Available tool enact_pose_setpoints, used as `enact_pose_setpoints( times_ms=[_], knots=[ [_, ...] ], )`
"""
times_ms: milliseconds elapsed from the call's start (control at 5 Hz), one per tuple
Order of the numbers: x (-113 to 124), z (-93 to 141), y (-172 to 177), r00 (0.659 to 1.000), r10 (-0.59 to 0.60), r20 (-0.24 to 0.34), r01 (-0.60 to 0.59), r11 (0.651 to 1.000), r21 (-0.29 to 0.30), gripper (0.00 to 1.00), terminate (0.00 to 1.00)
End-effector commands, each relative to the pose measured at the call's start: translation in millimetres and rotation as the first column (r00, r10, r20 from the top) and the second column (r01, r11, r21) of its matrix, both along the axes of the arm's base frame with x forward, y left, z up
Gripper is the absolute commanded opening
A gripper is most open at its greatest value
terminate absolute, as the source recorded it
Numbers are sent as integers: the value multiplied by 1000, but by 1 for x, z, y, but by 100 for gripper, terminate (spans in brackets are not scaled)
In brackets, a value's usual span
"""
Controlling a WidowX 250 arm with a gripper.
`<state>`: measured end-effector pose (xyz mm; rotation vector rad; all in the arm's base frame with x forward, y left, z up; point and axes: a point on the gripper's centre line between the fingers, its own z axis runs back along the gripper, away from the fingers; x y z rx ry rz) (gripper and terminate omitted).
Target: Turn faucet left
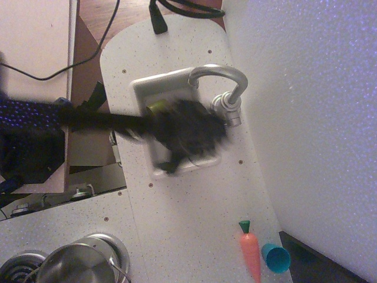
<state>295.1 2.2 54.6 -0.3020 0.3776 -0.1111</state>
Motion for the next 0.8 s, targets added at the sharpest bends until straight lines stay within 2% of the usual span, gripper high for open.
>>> enact_pose_setpoints(
  times_ms=[0, 200, 400, 600],
  knots=[
    [8, 36, 54, 972, 206, 115, -195, 976, -100, 100, 0],
    [11, 28, 49, 978, 180, 103, -172, 982, -74, 100, 0],
    [6, 18, 29, 986, 135, 95, -132, 991, -29, 100, 0],
    [-3, 8, 14, 990, 123, 66, -122, 992, -25, 100, 0]
  ],
)
